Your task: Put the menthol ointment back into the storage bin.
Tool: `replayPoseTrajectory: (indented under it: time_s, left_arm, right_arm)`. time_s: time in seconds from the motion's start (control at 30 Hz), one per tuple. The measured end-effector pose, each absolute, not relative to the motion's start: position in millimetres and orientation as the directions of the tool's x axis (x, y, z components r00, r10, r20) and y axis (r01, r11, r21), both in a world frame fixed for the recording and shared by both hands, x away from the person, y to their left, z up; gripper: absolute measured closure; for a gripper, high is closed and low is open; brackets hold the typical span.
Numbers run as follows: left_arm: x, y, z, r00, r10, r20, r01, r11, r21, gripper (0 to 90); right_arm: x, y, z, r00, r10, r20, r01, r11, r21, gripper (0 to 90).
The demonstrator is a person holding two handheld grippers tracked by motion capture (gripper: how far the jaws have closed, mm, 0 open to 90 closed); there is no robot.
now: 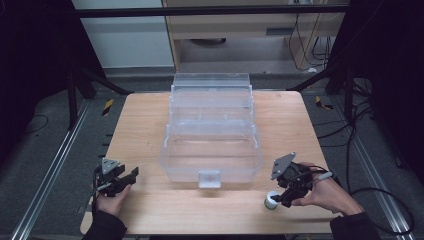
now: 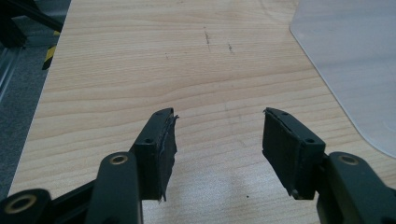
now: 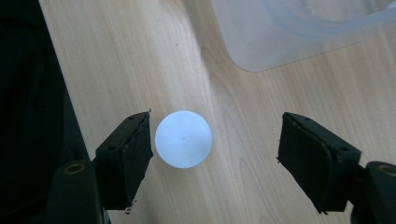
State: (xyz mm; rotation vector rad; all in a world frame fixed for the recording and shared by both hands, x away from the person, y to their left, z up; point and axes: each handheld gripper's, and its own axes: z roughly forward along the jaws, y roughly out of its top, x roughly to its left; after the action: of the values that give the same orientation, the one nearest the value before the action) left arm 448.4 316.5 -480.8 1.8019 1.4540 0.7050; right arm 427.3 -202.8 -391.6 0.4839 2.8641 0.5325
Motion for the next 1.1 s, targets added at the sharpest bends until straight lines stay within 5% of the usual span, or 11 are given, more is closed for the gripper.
replayPoseTrajectory:
  time_s: [1.1]
  left_arm:
    - [449, 316, -481, 0.223, 0.975, -0.012, 0.591, -0.126, 0.797, 44.0]
  right_arm:
    - [431, -187, -433, -0.985, 0.156, -0.069, 0.139, 0.969, 0.206, 42.2]
